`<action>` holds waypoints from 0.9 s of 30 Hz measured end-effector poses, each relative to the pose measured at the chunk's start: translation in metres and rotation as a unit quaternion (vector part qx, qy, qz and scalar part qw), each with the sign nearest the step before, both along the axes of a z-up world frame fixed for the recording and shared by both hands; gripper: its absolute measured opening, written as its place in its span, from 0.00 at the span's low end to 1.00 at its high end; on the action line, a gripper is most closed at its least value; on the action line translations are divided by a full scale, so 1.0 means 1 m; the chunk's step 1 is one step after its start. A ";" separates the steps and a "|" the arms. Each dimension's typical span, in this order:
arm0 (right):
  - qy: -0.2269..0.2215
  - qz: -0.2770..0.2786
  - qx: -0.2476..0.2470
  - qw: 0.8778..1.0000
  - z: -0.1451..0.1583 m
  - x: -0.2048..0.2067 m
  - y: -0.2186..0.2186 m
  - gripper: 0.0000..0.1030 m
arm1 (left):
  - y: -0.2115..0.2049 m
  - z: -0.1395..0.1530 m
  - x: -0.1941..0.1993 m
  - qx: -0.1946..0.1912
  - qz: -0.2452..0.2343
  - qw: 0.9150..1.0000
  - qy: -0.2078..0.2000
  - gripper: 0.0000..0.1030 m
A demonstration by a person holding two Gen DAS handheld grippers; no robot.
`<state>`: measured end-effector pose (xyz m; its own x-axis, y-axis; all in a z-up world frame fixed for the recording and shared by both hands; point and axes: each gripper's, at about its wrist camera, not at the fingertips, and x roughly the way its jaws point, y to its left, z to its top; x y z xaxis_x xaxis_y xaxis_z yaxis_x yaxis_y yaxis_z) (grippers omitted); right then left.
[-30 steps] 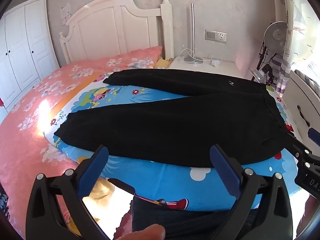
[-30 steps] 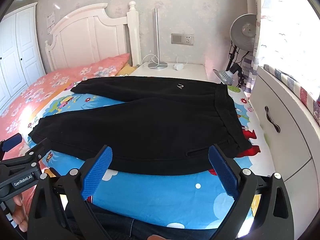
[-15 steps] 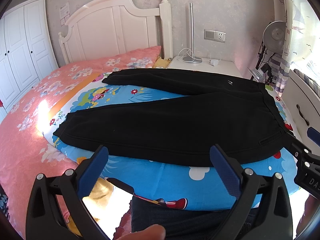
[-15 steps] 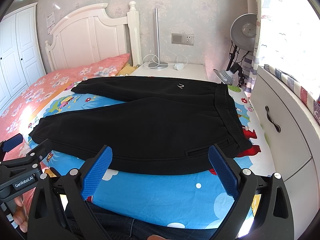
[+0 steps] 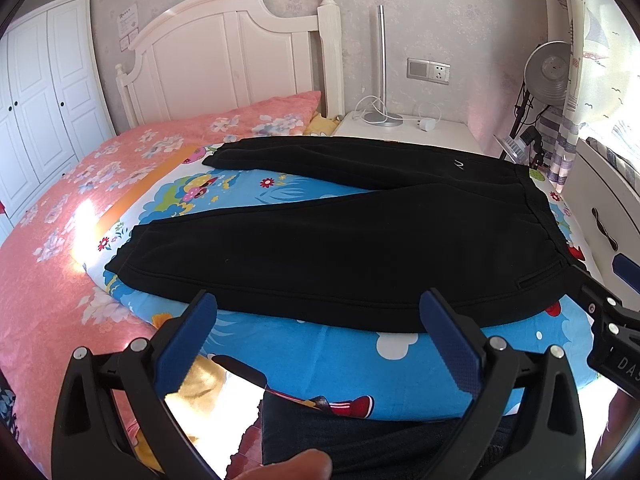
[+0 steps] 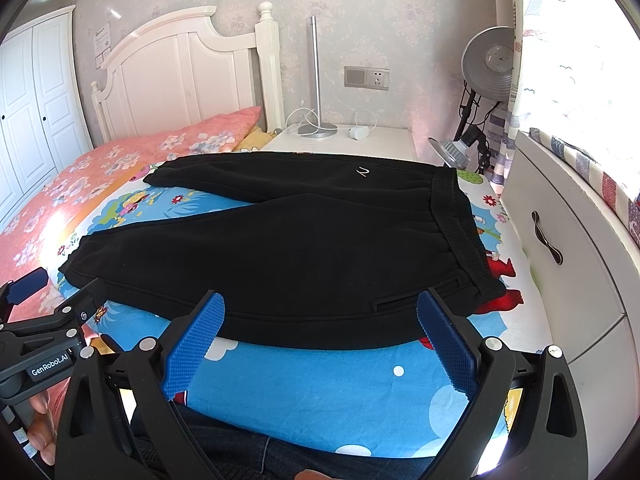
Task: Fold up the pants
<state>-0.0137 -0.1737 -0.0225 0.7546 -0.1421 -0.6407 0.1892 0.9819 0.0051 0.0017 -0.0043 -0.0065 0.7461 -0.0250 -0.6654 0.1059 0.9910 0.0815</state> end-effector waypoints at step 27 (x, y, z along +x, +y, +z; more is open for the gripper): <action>-0.005 0.016 0.012 1.000 0.000 -0.001 0.003 0.91 | -0.003 -0.004 -0.002 0.000 0.000 1.000 0.000 0.98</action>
<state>-0.0146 -0.1702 -0.0221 0.7653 -0.1036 -0.6352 0.1582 0.9870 0.0297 -0.0005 -0.0073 -0.0108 0.7462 -0.0254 -0.6653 0.1057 0.9911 0.0806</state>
